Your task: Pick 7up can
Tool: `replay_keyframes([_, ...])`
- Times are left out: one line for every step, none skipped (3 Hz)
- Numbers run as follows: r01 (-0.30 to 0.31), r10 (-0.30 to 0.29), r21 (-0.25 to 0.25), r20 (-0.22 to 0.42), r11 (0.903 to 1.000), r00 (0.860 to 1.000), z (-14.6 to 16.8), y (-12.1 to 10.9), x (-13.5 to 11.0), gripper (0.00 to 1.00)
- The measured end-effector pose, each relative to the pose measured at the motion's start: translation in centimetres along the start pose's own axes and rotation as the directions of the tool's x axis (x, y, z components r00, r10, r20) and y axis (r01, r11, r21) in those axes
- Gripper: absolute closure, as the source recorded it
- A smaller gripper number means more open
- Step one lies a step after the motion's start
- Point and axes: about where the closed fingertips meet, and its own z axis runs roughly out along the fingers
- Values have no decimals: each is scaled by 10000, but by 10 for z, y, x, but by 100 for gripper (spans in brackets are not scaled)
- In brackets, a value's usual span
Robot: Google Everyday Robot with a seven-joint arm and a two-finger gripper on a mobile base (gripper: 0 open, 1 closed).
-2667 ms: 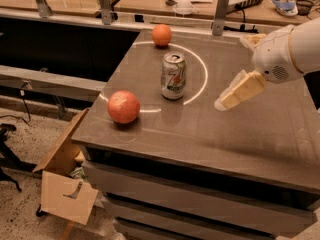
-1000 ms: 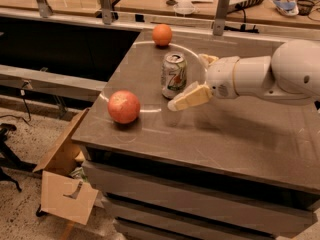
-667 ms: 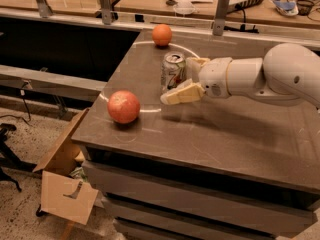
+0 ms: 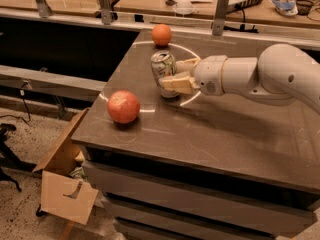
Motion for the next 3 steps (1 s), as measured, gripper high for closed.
replay_keyframes([101, -140, 657, 590, 9978, 9982, -16, -18, -21, 89])
replay_keyframes([210, -375, 1617, 993, 9866, 9943, -43, -41, -40, 100])
replay_keyframes([218, -427, 2278, 872, 9735, 9953, -64, -59, -47, 100])
